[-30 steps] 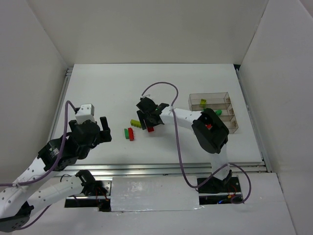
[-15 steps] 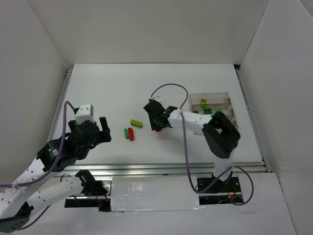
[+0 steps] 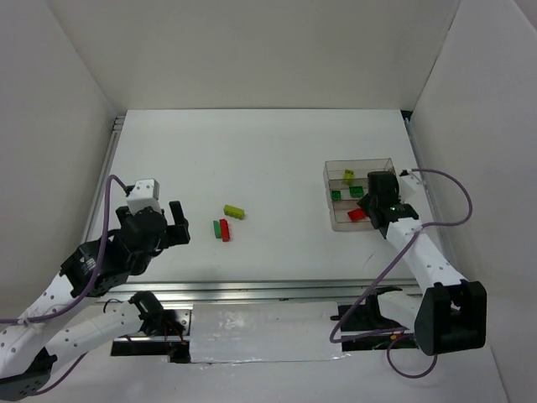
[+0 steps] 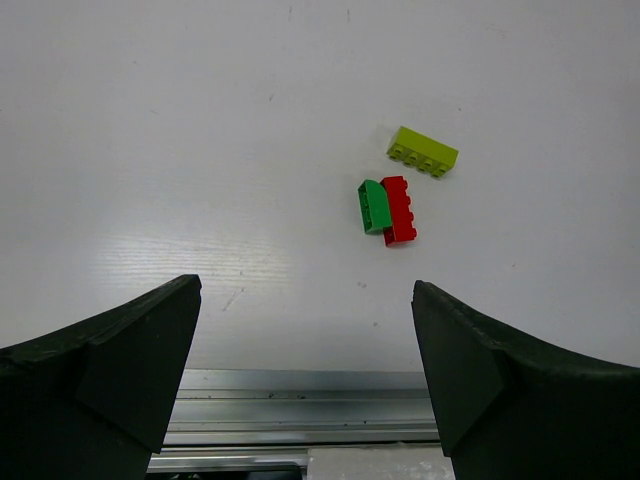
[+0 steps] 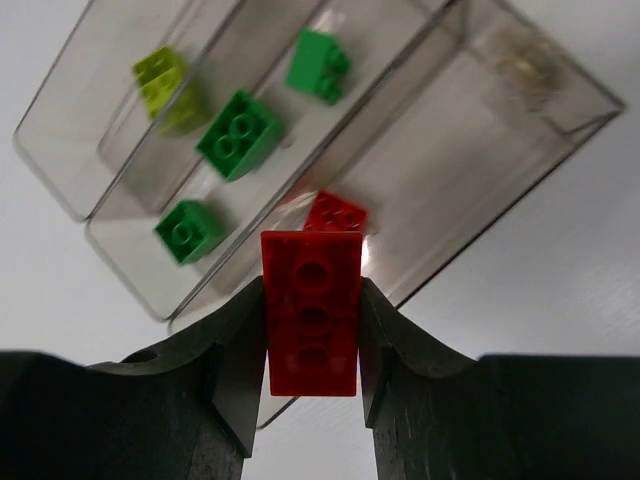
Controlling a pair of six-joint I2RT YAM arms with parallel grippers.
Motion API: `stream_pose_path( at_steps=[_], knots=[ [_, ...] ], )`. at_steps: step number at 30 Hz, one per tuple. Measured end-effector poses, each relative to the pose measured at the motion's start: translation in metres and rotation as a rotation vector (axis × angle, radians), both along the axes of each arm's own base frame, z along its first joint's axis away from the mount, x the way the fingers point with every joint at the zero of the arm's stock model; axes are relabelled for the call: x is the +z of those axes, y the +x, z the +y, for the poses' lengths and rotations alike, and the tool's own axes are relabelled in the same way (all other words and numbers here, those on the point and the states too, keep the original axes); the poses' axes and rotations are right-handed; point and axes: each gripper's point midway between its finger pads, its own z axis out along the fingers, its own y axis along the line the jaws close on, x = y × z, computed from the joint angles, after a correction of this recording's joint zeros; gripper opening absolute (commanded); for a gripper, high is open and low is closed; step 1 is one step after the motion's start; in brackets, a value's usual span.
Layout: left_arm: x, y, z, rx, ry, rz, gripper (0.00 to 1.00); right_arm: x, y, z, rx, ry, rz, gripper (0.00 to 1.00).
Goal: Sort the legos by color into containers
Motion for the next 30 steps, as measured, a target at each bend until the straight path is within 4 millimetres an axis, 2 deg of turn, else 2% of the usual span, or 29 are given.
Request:
stream_pose_path(
  at_steps=[3,6,7,10,11,14,18,28,30],
  knots=[
    [0.000,0.000,0.000,-0.002,-0.002,0.000,0.99,-0.007,-0.006,-0.027,-0.096,0.015,0.010,0.08],
    [0.001,-0.001,0.000,-0.003,-0.008,-0.004,1.00,-0.012,-0.008,-0.034,-0.125,0.033,0.011,0.11],
    [0.001,-0.001,0.000,-0.003,-0.009,-0.005,0.99,-0.014,-0.008,-0.034,-0.125,0.037,0.010,0.16],
    [0.002,-0.001,0.000,-0.004,-0.009,-0.006,0.99,-0.017,-0.006,-0.032,-0.116,0.050,0.010,0.58],
    [0.001,-0.001,0.000,-0.004,-0.009,-0.006,0.99,-0.018,-0.003,-0.032,-0.112,0.052,0.007,0.69],
    [0.001,-0.001,0.000,-0.006,-0.008,-0.004,1.00,-0.024,-0.001,-0.031,-0.099,0.048,0.024,0.81],
    [0.000,0.000,-0.001,-0.006,-0.003,0.002,1.00,-0.021,0.002,-0.030,-0.082,0.045,0.012,0.91],
    [-0.003,0.002,-0.004,-0.006,0.008,0.012,1.00,-0.009,0.015,-0.023,-0.025,0.049,-0.023,0.91],
    [-0.003,0.003,-0.004,-0.006,0.010,0.014,0.99,-0.010,0.017,-0.013,0.021,0.058,-0.018,0.99]
  ],
)
